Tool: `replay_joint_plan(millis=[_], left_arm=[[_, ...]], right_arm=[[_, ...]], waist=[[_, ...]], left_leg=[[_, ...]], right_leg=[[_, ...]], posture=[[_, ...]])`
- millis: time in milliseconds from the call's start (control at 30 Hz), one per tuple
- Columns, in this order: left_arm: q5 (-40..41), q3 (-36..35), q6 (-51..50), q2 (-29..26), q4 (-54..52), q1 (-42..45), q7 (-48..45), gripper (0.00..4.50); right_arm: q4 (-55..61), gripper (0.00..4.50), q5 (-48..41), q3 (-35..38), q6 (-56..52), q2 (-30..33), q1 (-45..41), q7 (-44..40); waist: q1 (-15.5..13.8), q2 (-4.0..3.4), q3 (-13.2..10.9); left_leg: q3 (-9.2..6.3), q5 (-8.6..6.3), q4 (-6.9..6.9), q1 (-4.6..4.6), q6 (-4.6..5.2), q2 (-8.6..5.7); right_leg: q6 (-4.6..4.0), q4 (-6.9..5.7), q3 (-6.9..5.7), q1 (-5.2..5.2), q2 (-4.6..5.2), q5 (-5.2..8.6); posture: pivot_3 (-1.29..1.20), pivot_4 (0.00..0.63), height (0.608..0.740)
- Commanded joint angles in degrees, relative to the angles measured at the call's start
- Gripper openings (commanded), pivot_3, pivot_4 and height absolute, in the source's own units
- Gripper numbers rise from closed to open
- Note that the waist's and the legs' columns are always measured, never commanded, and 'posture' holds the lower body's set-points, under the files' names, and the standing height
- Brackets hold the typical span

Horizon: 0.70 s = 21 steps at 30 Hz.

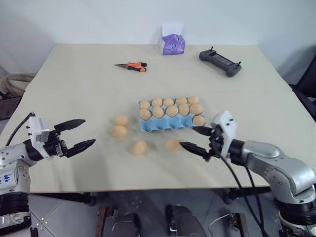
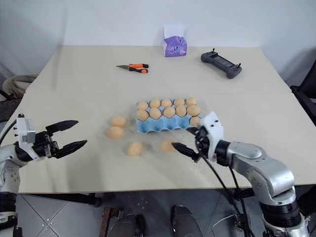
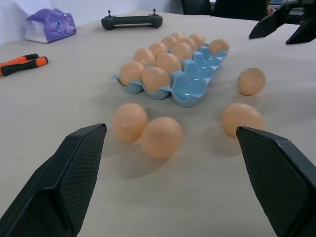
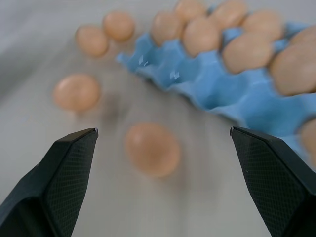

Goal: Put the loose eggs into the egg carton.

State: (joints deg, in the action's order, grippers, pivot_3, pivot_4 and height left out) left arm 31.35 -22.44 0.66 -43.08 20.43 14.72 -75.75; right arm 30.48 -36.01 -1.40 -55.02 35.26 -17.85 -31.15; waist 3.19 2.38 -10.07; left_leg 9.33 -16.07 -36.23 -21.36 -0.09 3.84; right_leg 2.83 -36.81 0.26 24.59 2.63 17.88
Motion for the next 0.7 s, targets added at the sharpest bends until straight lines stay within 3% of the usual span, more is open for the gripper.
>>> replay_joint_plan(millis=[33, 433, 700], left_arm=[[2.54, -1.86, 0.96, 0.47, 0.45, -0.06, -2.05, 4.48], [3.84, -2.43, 0.69, 1.01, -0.45, -1.72, -3.35, 4.48], [4.16, -3.25, 0.57, 1.31, -1.99, -3.27, -2.56, 4.48]], right_arm=[[0.6, 4.5, 2.33, -2.26, 1.71, 0.15, -1.2, 0.11], [-8.86, 4.5, 13.73, -13.79, 10.86, -2.89, -5.36, -2.28], [-10.88, 4.5, 17.31, -15.84, 12.14, -4.22, -5.91, -3.34]], waist=[[-0.01, 0.0, 0.0], [0.18, 0.03, 0.01], [0.12, 0.03, 0.02]], left_leg=[[0.0, 0.0, -0.01, -0.02, 0.01, 0.0], [-0.05, 0.0, -0.09, -0.11, 0.03, 0.0], [-0.07, 0.0, -0.08, -0.13, 0.02, 0.01]], right_leg=[[0.0, 0.01, -0.01, 0.01, 0.0, 0.0], [0.01, -0.02, -0.08, 0.05, -0.03, 0.0], [0.01, -0.01, -0.1, 0.05, -0.02, 0.0]], posture=[[0.0, 0.15, 0.74], [0.0, 0.15, 0.74], [0.0, 0.15, 0.74]])
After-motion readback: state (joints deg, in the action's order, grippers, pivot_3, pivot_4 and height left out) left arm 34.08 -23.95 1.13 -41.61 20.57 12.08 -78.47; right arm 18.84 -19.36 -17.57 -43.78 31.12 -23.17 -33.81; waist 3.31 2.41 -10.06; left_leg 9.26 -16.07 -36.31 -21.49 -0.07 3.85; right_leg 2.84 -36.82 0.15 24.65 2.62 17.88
